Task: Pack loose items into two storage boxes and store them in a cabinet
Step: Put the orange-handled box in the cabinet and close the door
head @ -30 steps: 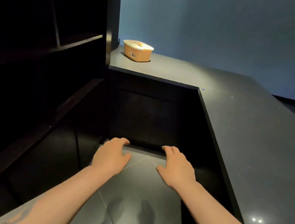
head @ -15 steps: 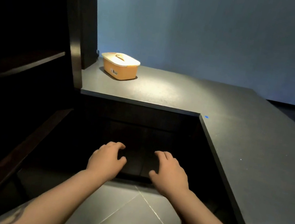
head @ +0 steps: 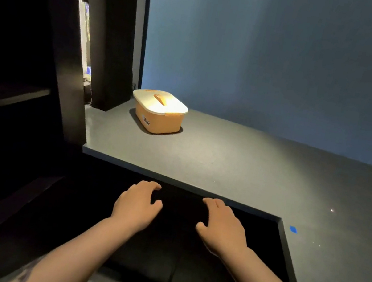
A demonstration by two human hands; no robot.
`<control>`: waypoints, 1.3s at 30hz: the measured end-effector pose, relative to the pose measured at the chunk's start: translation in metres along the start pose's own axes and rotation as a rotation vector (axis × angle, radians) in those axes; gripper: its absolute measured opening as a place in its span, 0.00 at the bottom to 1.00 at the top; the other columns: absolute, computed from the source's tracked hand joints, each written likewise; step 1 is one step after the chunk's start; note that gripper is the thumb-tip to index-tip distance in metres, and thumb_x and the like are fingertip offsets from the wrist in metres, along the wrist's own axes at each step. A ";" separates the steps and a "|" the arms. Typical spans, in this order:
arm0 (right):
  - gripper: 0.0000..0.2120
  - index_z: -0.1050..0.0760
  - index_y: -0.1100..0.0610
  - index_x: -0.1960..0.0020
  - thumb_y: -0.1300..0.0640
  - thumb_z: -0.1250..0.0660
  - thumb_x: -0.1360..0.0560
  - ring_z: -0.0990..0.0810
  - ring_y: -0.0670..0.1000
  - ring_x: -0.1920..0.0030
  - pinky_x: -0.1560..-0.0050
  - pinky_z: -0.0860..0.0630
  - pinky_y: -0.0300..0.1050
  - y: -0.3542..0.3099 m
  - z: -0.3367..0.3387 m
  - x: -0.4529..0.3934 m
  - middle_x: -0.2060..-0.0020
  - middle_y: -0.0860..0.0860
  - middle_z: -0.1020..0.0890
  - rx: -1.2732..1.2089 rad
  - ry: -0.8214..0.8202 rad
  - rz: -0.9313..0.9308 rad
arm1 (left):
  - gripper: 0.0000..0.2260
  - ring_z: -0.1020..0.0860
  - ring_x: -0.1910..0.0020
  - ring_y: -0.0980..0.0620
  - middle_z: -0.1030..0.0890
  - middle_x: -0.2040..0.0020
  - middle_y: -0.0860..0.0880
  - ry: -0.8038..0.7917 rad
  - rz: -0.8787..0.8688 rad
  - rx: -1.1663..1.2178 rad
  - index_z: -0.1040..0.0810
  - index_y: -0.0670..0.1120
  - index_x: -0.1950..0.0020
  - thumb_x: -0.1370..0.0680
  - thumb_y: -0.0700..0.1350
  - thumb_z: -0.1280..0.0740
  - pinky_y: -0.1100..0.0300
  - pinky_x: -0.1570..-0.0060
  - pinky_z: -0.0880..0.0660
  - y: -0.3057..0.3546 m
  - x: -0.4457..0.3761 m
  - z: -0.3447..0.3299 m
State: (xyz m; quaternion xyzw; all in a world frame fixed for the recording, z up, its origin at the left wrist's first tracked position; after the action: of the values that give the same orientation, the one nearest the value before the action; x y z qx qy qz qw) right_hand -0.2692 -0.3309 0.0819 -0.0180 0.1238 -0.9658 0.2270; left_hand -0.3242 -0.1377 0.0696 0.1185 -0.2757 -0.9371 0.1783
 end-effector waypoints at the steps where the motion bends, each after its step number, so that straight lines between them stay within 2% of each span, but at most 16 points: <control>1: 0.30 0.42 0.50 0.25 0.50 0.39 0.25 0.33 0.52 0.31 0.38 0.29 0.48 0.000 0.003 -0.021 0.28 0.48 0.35 -0.005 0.001 0.016 | 0.20 0.27 0.37 0.51 0.26 0.35 0.55 0.007 0.009 0.008 0.31 0.55 0.32 0.24 0.52 0.36 0.52 0.42 0.26 0.001 -0.015 0.000; 8: 0.28 0.40 0.50 0.27 0.52 0.38 0.25 0.32 0.52 0.33 0.39 0.27 0.47 -0.022 -0.022 -0.149 0.30 0.47 0.33 -0.019 -0.064 0.143 | 0.20 0.28 0.35 0.51 0.28 0.33 0.54 0.016 0.084 -0.006 0.31 0.54 0.31 0.23 0.52 0.37 0.53 0.40 0.28 -0.033 -0.123 -0.010; 16: 0.29 0.42 0.49 0.26 0.50 0.37 0.25 0.33 0.53 0.31 0.38 0.27 0.50 -0.064 -0.042 -0.317 0.30 0.49 0.33 -0.044 -0.066 0.081 | 0.20 0.31 0.33 0.52 0.29 0.32 0.53 0.029 0.047 -0.005 0.31 0.52 0.31 0.23 0.49 0.38 0.55 0.37 0.32 -0.083 -0.273 -0.007; 22: 0.31 0.44 0.50 0.24 0.53 0.36 0.25 0.35 0.51 0.30 0.37 0.29 0.47 -0.101 -0.034 -0.414 0.28 0.48 0.35 -0.088 0.047 0.071 | 0.21 0.31 0.33 0.52 0.29 0.31 0.53 0.033 -0.019 -0.024 0.31 0.52 0.30 0.23 0.48 0.37 0.54 0.36 0.32 -0.104 -0.386 0.010; 28: 0.27 0.34 0.50 0.29 0.50 0.32 0.27 0.34 0.52 0.31 0.31 0.35 0.51 -0.118 -0.040 -0.487 0.32 0.49 0.30 -0.025 0.169 0.234 | 0.19 0.30 0.36 0.52 0.28 0.34 0.53 0.090 -0.074 0.032 0.30 0.52 0.33 0.24 0.47 0.36 0.55 0.40 0.30 -0.100 -0.443 0.010; 31: 0.22 0.28 0.50 0.36 0.50 0.29 0.28 0.28 0.51 0.37 0.36 0.31 0.48 -0.127 -0.050 -0.512 0.39 0.49 0.25 -0.032 0.185 0.321 | 0.17 0.28 0.39 0.53 0.28 0.35 0.54 0.114 -0.049 0.058 0.28 0.53 0.35 0.24 0.47 0.35 0.57 0.43 0.28 -0.107 -0.454 0.010; 33: 0.20 0.26 0.50 0.41 0.52 0.26 0.31 0.26 0.50 0.44 0.45 0.29 0.44 -0.127 -0.056 -0.519 0.45 0.48 0.24 0.001 0.233 0.348 | 0.17 0.29 0.38 0.54 0.28 0.35 0.54 0.118 -0.055 0.050 0.28 0.53 0.35 0.24 0.46 0.35 0.57 0.43 0.28 -0.112 -0.457 0.011; 36: 0.17 0.24 0.53 0.53 0.61 0.22 0.38 0.25 0.51 0.59 0.62 0.36 0.41 -0.121 -0.060 -0.527 0.58 0.49 0.23 0.086 0.360 0.387 | 0.17 0.30 0.37 0.55 0.28 0.34 0.55 0.127 -0.072 0.046 0.28 0.53 0.35 0.23 0.46 0.37 0.56 0.40 0.29 -0.117 -0.462 0.010; 39: 0.15 0.26 0.53 0.63 0.65 0.23 0.42 0.27 0.51 0.67 0.64 0.40 0.42 -0.118 -0.055 -0.537 0.67 0.48 0.25 0.137 0.417 0.456 | 0.16 0.33 0.35 0.55 0.28 0.34 0.56 0.128 -0.088 0.042 0.28 0.53 0.35 0.23 0.46 0.37 0.58 0.39 0.32 -0.114 -0.464 0.007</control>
State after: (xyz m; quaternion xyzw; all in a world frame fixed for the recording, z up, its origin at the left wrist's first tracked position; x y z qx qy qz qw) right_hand 0.1557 0.0216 0.0688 0.2239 0.1033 -0.8790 0.4082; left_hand 0.0643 0.1401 0.0688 0.1939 -0.2777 -0.9286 0.1516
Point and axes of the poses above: each hand's wrist, its own x-axis away from the middle knuckle, its own z-axis out of the back of the hand, y = z × x, the point moved 1 cm from there along -x, towards the middle knuckle
